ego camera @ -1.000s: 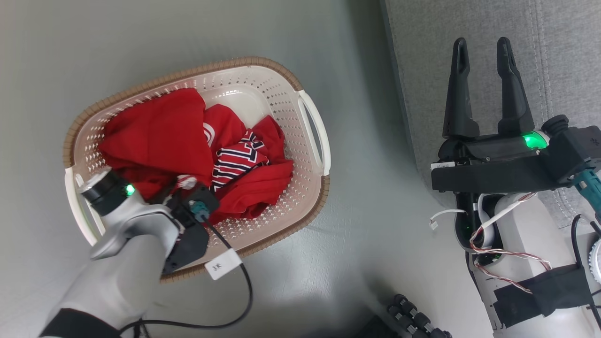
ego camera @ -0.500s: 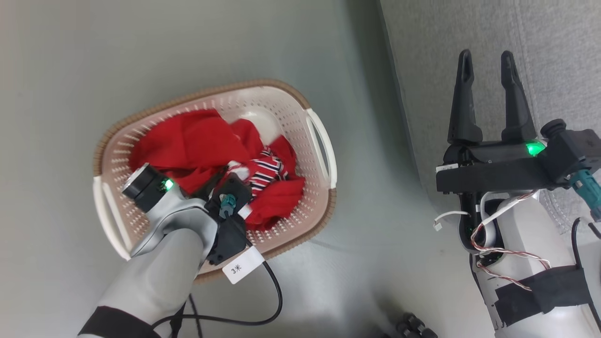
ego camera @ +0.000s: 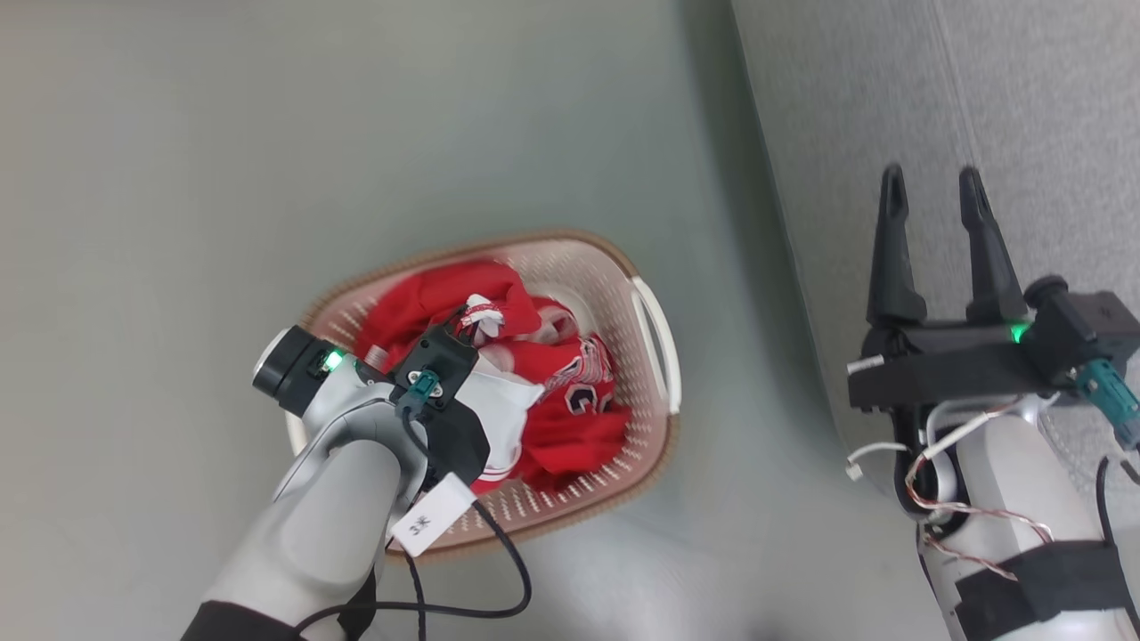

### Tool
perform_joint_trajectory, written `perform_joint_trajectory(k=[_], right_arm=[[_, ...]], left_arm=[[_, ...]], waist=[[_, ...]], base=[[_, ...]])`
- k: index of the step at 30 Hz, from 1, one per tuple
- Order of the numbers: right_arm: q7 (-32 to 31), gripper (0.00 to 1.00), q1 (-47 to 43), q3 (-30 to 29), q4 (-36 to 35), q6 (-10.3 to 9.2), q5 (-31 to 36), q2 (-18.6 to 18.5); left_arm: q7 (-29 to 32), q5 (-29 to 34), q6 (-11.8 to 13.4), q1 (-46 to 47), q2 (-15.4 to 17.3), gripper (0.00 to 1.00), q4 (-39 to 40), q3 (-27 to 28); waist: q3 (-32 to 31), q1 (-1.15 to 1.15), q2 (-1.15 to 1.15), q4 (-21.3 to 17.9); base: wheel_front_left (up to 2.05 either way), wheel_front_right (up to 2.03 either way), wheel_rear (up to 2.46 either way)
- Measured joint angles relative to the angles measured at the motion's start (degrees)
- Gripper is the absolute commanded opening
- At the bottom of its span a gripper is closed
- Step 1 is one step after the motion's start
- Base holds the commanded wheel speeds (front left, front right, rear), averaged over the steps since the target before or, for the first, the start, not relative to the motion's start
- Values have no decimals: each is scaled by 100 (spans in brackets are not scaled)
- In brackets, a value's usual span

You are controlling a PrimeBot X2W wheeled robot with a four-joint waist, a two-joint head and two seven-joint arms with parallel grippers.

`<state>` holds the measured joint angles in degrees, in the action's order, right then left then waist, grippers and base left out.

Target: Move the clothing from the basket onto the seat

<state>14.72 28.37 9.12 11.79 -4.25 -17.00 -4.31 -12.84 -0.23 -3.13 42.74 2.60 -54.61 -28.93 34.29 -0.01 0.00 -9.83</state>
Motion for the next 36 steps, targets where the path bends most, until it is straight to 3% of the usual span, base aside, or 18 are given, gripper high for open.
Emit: perform_joint_trajectory(k=[10,20,36], right_arm=[[0,100,-409,-145,213,31,60,-70],[-1,100,-781,-133,452,74,144,-44],[-1,100,-1661,-80,767,124,164,-4]], left_arm=[[-99,-592,-210,-300,-24,0,389,105],[-115,-1349,-342,-458,-30,0,1011,-149],[-80,-2120,-352,-553,-36,0,1377,-482]], waist=[[-824,0,0,380],[-1705,-1,-1,624],[-3110,-1,0,759]], base=[[0,0,0],[0,0,0],[0,0,0]])
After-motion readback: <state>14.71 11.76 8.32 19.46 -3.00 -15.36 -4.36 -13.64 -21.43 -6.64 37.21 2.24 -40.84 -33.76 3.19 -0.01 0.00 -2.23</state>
